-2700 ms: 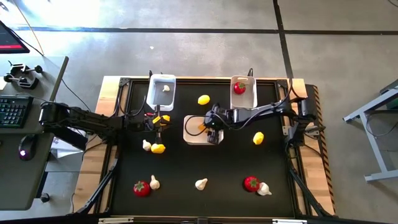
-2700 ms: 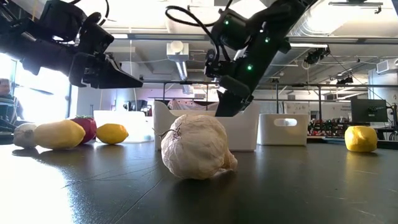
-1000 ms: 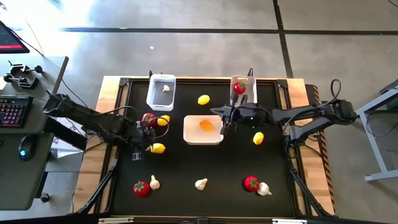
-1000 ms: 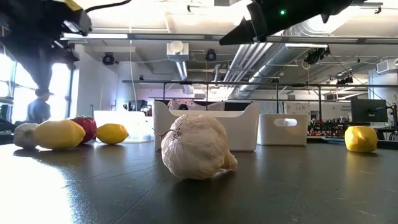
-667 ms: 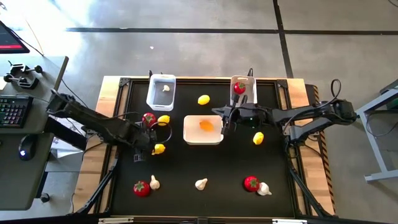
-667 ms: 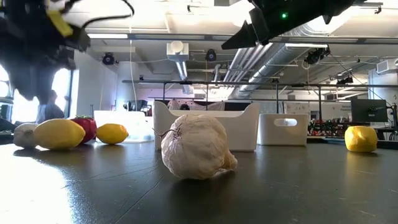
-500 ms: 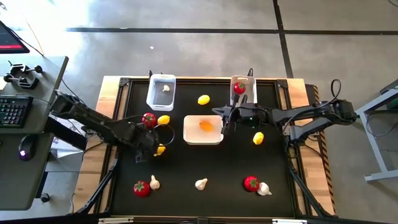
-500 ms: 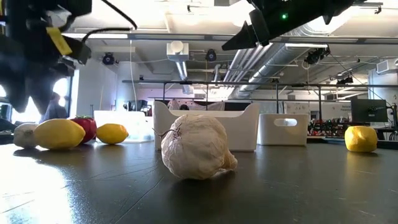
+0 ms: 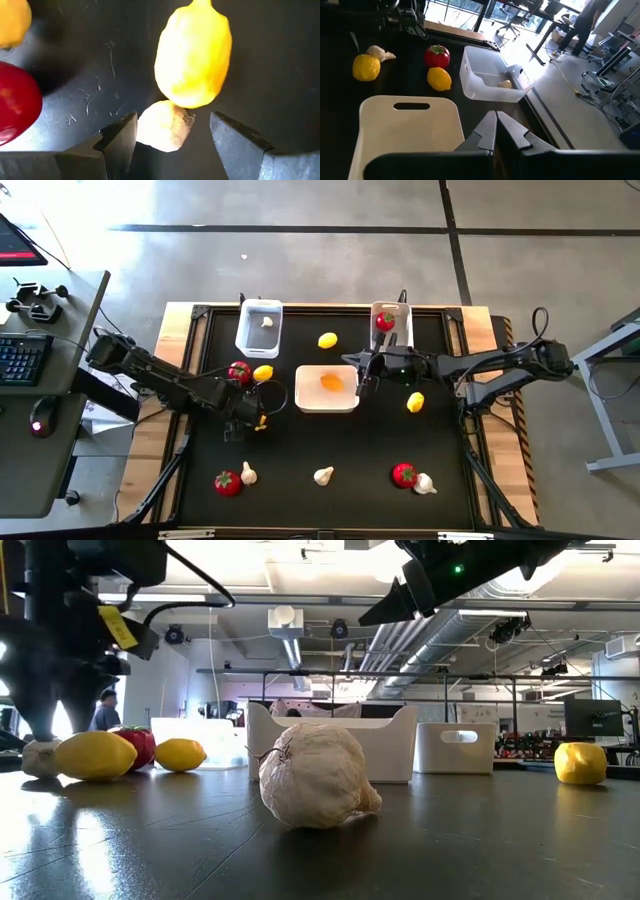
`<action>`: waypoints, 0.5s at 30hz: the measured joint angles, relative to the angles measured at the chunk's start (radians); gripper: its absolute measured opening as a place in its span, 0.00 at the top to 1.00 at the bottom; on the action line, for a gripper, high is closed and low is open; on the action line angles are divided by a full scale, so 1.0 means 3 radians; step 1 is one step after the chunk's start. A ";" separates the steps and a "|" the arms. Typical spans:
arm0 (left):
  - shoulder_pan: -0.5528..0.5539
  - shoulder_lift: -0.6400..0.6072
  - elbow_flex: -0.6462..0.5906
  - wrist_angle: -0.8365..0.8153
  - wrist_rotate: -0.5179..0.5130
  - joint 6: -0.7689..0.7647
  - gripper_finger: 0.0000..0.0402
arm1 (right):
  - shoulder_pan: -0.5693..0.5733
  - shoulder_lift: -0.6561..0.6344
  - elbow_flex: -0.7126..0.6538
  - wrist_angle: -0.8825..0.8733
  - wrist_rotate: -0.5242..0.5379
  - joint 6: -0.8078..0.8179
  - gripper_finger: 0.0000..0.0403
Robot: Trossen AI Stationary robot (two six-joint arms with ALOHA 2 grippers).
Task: Sort produce into baskets
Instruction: Put the white garlic into the transparent bin
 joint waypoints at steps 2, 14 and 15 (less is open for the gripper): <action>0.0027 0.0000 0.0000 -0.0010 0.0012 -0.0028 0.40 | 0.0000 0.0000 0.0001 -0.0012 0.0000 0.0006 1.00; 0.0058 0.0004 -0.0029 -0.0058 0.0092 -0.0055 0.40 | 0.0001 0.0001 0.0004 -0.0024 -0.0001 0.0006 1.00; 0.0058 0.0004 -0.0059 -0.0052 0.0092 -0.0055 0.40 | 0.0001 0.0001 0.0005 -0.0024 -0.0001 0.0006 1.00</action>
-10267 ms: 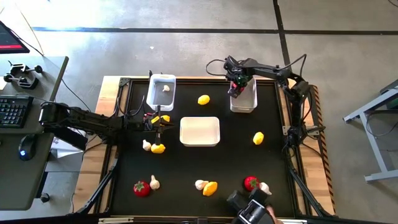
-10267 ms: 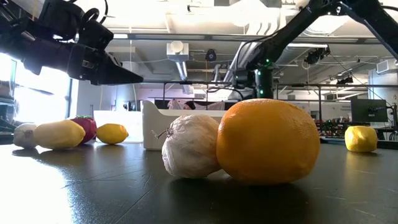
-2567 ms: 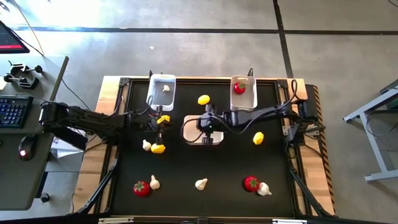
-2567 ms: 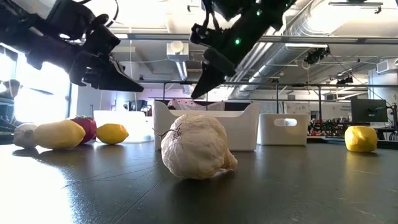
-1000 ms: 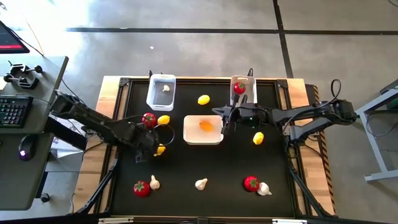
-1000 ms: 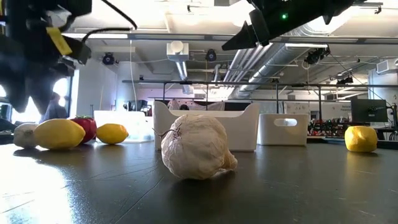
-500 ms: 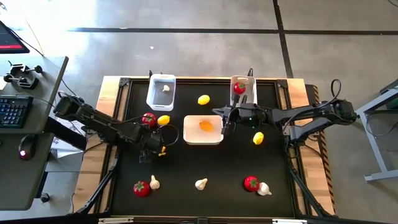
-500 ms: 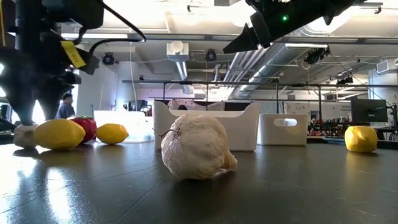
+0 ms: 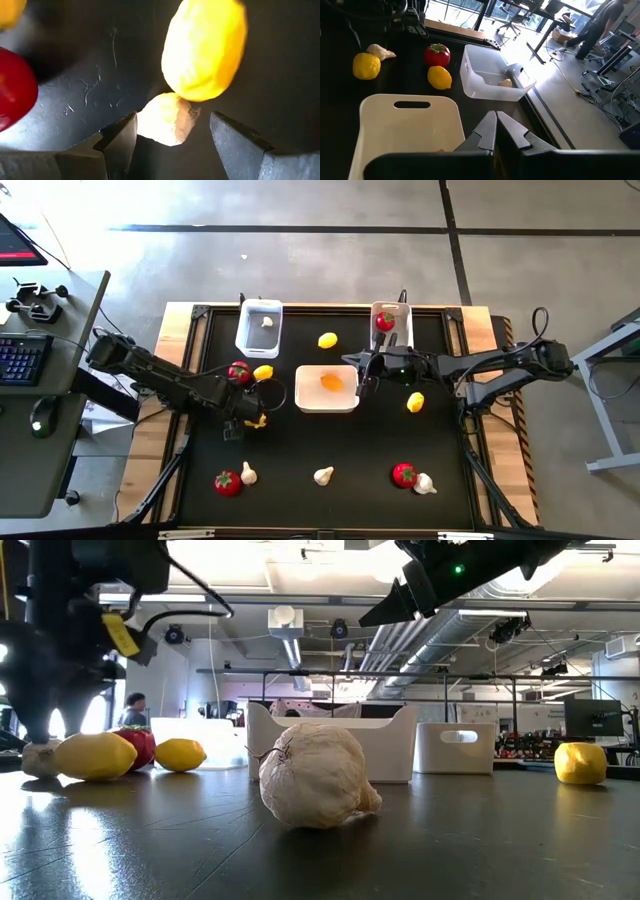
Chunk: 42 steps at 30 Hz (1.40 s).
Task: Sort produce into baskets
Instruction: Put the white garlic into the transparent bin
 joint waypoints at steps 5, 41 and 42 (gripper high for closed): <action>0.0000 0.0001 -0.0166 0.0104 0.0017 -0.0005 0.40 | 0.0000 0.0000 0.0000 0.0001 0.0000 0.0001 1.00; 0.0929 -0.0424 0.0756 -0.0737 -0.0700 0.0856 0.82 | 0.0000 0.0000 0.0000 -0.0003 -0.0001 0.0003 1.00; 0.1090 -0.0424 0.0819 -0.0714 -0.0766 0.1000 0.82 | 0.0000 0.0000 0.0000 -0.0015 -0.0001 0.0003 1.00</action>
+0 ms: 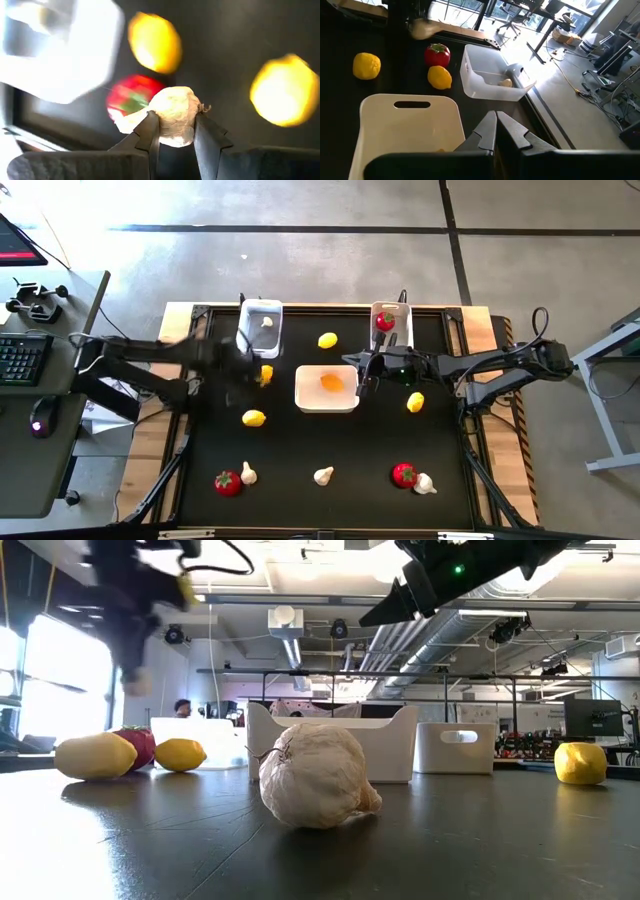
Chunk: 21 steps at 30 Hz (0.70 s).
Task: Sort produce into baskets
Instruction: Put the white garlic into the transparent bin
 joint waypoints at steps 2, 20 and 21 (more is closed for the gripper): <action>0.0330 0.0019 0.0102 0.0078 -0.0066 0.0311 0.82 | 0.0000 0.0001 0.0000 -0.0016 0.0000 -0.0001 1.00; 0.2182 0.0975 0.0167 0.1895 -0.0135 0.2619 0.82 | 0.0006 0.0001 0.0000 -0.0110 -0.0003 0.0003 1.00; 0.2225 0.1057 0.0167 0.1922 -0.0198 0.2749 0.82 | 0.0006 0.0001 0.0000 -0.0117 -0.0003 0.0027 1.00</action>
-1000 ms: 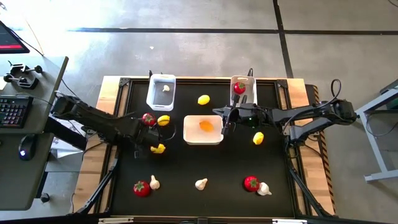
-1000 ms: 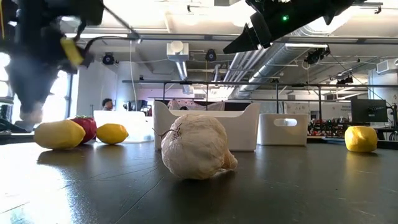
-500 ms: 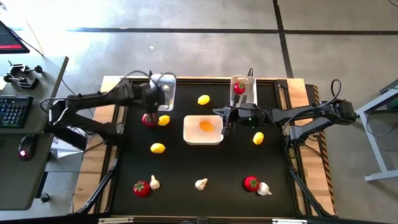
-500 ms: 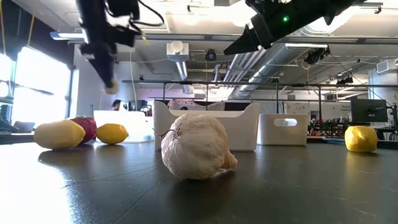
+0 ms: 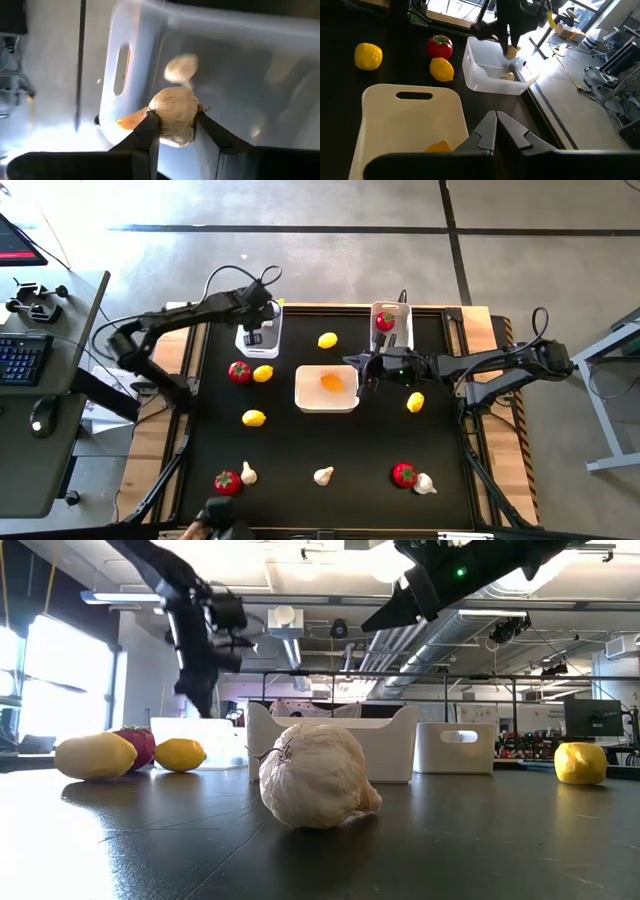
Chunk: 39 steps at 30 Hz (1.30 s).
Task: Sort produce into baskets
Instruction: Put the white garlic into the transparent bin
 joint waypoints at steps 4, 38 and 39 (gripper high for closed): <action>0.0122 0.0268 -0.0001 0.0070 -0.0276 0.0413 0.82 | 0.0000 0.0000 0.0000 -0.0040 0.0000 0.0072 1.00; 0.0183 0.0576 -0.0001 0.0454 -0.0196 0.0324 0.51 | 0.0000 0.0000 0.0000 -0.0110 0.0000 0.0211 1.00; 0.0173 0.0547 -0.0001 0.0452 -0.0196 0.0323 0.50 | 0.0000 0.0000 0.0000 -0.0110 0.0000 0.0211 1.00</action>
